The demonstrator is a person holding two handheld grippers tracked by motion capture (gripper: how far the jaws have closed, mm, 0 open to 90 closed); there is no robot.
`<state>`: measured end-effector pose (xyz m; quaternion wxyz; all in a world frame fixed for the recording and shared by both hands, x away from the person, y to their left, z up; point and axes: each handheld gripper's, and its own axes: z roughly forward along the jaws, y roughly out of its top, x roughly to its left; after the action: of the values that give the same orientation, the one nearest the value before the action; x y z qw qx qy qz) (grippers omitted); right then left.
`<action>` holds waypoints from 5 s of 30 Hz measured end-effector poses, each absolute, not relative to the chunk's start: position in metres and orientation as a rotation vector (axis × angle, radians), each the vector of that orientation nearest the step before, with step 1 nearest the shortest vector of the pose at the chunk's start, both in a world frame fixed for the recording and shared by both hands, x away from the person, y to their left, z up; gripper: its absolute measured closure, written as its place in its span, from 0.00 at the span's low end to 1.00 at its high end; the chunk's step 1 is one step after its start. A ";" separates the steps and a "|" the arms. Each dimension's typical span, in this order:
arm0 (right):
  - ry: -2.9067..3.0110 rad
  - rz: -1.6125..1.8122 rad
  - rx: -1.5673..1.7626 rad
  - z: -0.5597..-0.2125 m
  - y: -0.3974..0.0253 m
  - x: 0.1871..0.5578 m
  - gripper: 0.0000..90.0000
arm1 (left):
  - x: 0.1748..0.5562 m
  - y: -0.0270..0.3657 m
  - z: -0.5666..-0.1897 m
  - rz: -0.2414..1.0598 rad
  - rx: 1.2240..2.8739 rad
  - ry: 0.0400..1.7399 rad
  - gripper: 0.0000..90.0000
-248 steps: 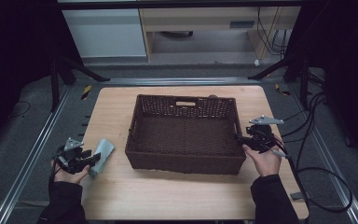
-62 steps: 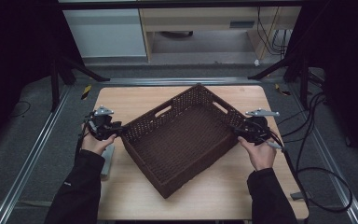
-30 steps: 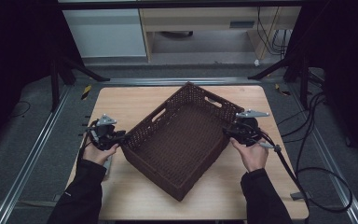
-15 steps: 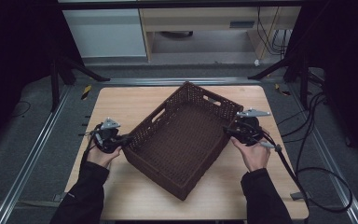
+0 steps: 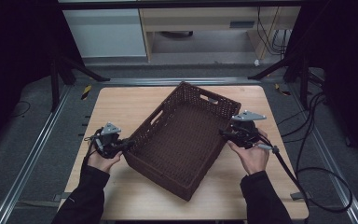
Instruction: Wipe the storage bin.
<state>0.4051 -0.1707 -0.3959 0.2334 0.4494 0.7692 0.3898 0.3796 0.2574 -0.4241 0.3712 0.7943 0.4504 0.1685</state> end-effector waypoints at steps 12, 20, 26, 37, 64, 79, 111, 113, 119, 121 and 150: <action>2.124 1.064 1.289 -0.398 -0.164 0.402 0.56 | 0.362 0.251 -0.425 0.412 2.015 1.165 0.86; 2.129 1.045 1.342 -0.407 -0.161 0.408 0.57 | 0.372 0.255 -0.413 0.440 2.010 1.115 0.75; 2.110 1.041 1.345 -0.410 -0.160 0.412 0.58 | 0.390 0.251 -0.403 0.454 2.012 1.063 0.70; 2.094 1.060 1.295 -0.409 -0.164 0.418 0.57 | 0.415 0.236 -0.413 0.362 2.023 1.047 0.80; 2.146 1.065 1.316 -0.412 -0.160 0.409 0.53 | 0.387 0.228 -0.413 0.440 2.018 1.095 0.74; 2.121 1.101 1.311 -0.416 -0.161 0.420 0.58 | 0.398 0.220 -0.424 0.427 2.064 1.061 0.73; 2.151 1.066 1.316 -0.429 -0.154 0.423 0.70 | 0.390 0.206 -0.428 0.427 2.056 1.095 0.56; 2.153 1.070 1.313 -0.429 -0.154 0.425 0.69 | 0.389 0.203 -0.430 0.429 2.063 1.097 0.56; 2.167 1.060 1.317 -0.427 -0.157 0.424 0.59 | 0.384 0.202 -0.430 0.441 2.033 1.124 0.58; 2.161 1.083 1.318 -0.423 -0.159 0.420 0.58 | 0.380 0.200 -0.430 0.450 2.037 1.132 0.58; 2.212 1.031 1.388 -0.429 -0.161 0.417 0.72 | 0.375 0.203 -0.410 0.513 1.974 1.080 0.52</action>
<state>0.4173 -0.1612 -0.4290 0.1661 0.4876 0.7768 0.3623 0.3747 0.2035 -0.4103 0.4051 0.7820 0.4279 0.2031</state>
